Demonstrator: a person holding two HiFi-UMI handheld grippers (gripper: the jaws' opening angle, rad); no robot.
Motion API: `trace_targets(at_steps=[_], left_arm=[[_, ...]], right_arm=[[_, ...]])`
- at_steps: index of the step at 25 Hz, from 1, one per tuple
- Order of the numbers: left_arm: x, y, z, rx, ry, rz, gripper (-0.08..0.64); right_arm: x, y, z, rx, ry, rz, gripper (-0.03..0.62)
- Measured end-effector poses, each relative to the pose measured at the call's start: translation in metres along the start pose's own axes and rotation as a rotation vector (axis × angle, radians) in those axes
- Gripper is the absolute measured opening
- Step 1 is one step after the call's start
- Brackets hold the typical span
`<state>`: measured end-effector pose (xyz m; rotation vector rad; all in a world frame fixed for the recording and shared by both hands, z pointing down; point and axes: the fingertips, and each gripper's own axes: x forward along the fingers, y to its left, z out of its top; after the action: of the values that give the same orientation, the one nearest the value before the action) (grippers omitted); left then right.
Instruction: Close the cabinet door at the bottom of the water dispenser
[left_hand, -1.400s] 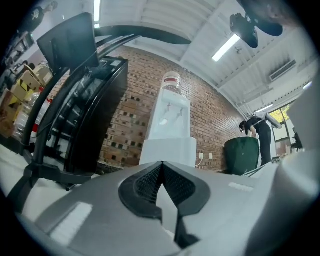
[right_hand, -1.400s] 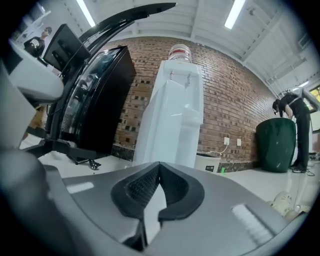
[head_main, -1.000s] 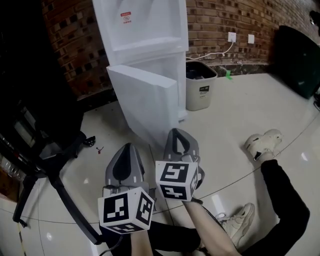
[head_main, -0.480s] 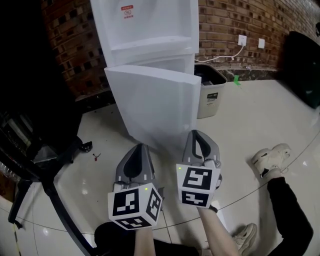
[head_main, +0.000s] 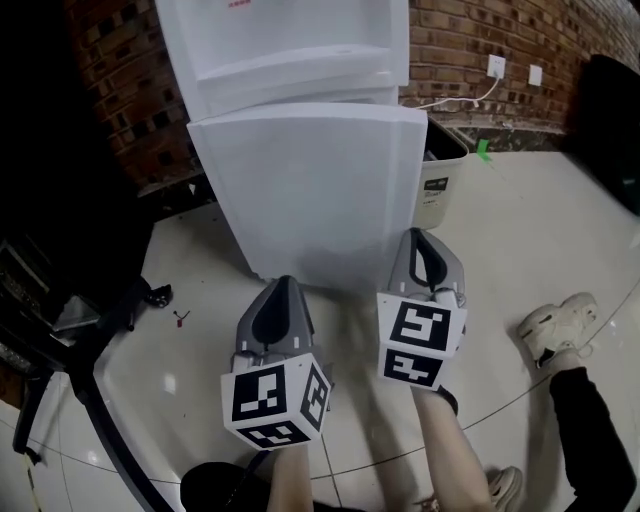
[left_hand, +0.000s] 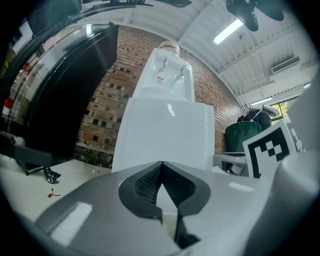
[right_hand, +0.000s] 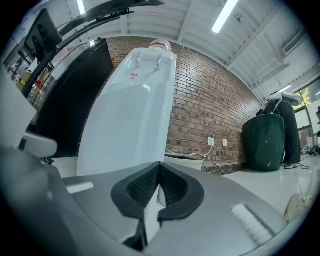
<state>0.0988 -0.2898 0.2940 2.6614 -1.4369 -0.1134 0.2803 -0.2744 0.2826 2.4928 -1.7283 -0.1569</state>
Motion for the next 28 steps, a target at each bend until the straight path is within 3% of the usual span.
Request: trace_targets(at_steps=[10, 15, 19, 22, 28], left_arm=[[0.058, 0.016, -0.007, 0.043, 0.02, 0.037, 0.017], [0.088, 0.007, -0.004, 0.105, 0.012, 0.022, 0.017], [0.104, 0.003, -0.008, 0.136, 0.019, 0.031, 0.017], [0.109, 0.002, -0.011, 0.165, 0.025, 0.04, 0.017], [0.105, 0.0, 0.004, 0.147, 0.015, 0.054, 0.017]], right_arm=[[0.062, -0.015, -0.003, 0.002, -0.025, -0.005, 0.0], [0.089, -0.02, -0.012, 0.082, -0.014, 0.033, 0.0], [0.111, -0.02, -0.019, 0.077, -0.004, 0.05, 0.0], [0.118, -0.015, -0.02, 0.06, -0.009, 0.069, 0.0], [0.109, -0.017, -0.008, 0.066, -0.016, 0.066, 0.0]])
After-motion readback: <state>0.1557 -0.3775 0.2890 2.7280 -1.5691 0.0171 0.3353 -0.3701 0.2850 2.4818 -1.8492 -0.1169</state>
